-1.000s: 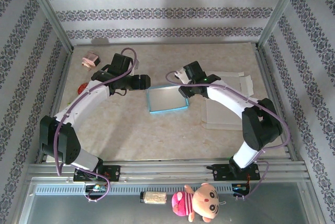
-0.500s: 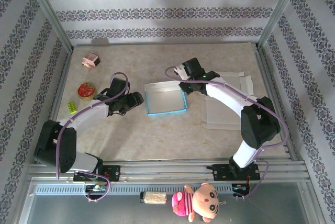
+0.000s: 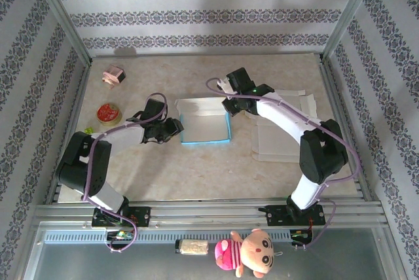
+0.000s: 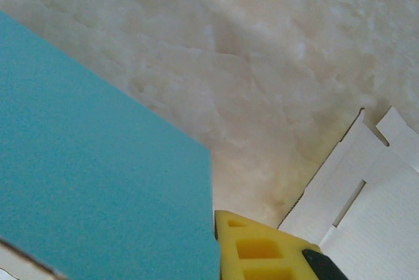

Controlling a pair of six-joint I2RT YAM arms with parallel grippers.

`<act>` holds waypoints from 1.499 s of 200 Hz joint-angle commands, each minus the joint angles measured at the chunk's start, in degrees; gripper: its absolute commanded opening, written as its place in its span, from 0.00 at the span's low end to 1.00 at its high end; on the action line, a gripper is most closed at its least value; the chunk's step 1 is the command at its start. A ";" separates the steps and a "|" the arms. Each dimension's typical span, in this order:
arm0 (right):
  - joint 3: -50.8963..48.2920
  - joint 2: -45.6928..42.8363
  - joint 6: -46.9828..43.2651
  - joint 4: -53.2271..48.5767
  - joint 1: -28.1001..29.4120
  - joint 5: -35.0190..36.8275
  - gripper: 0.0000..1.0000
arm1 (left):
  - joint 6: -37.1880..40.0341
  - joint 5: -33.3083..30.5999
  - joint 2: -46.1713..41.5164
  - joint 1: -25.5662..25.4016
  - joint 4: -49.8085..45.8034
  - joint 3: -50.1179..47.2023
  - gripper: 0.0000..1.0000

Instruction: Fold the paper box

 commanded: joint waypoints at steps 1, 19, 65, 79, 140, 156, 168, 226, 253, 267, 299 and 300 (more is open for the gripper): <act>2.47 1.52 2.26 -3.12 0.49 -1.35 0.13 | 0.54 2.80 2.07 0.64 4.25 1.36 0.32; 3.51 1.97 3.83 -4.30 0.54 -2.32 0.14 | 0.48 4.19 3.74 0.69 5.51 1.47 0.26; 6.66 2.70 10.35 -7.14 0.52 -3.41 0.15 | 0.59 4.93 5.56 0.69 6.29 1.59 0.18; 7.53 2.99 12.05 -7.82 0.49 -4.63 0.17 | 0.64 4.75 5.59 0.68 6.08 1.69 0.18; 9.24 5.12 20.40 -10.25 0.41 -4.78 0.18 | 0.66 4.28 5.15 0.67 5.74 2.24 0.19; 8.68 5.37 22.99 -10.01 0.41 -5.77 0.18 | 0.59 4.17 5.06 0.66 5.73 2.27 0.19; 8.34 5.71 24.75 -9.65 0.41 -6.20 0.18 | 0.46 4.17 5.13 0.65 5.81 2.33 0.19; 9.61 6.26 30.43 -10.22 -0.04 -11.86 0.18 | 0.60 4.06 5.28 0.60 5.60 2.71 0.19; 9.33 6.74 29.81 -10.54 -0.04 -9.87 0.18 | 0.60 4.10 5.16 0.56 5.67 2.63 0.19; 7.57 6.69 29.14 -10.02 0.21 -8.15 0.17 | 0.77 4.08 4.85 0.62 5.40 2.54 0.19; 2.35 5.52 28.05 -7.43 1.01 -1.28 0.17 | 1.30 3.35 3.61 0.64 4.43 2.63 0.30; 2.26 5.47 28.03 -7.43 1.02 -1.13 0.17 | 1.30 3.31 3.55 0.58 4.41 2.58 0.31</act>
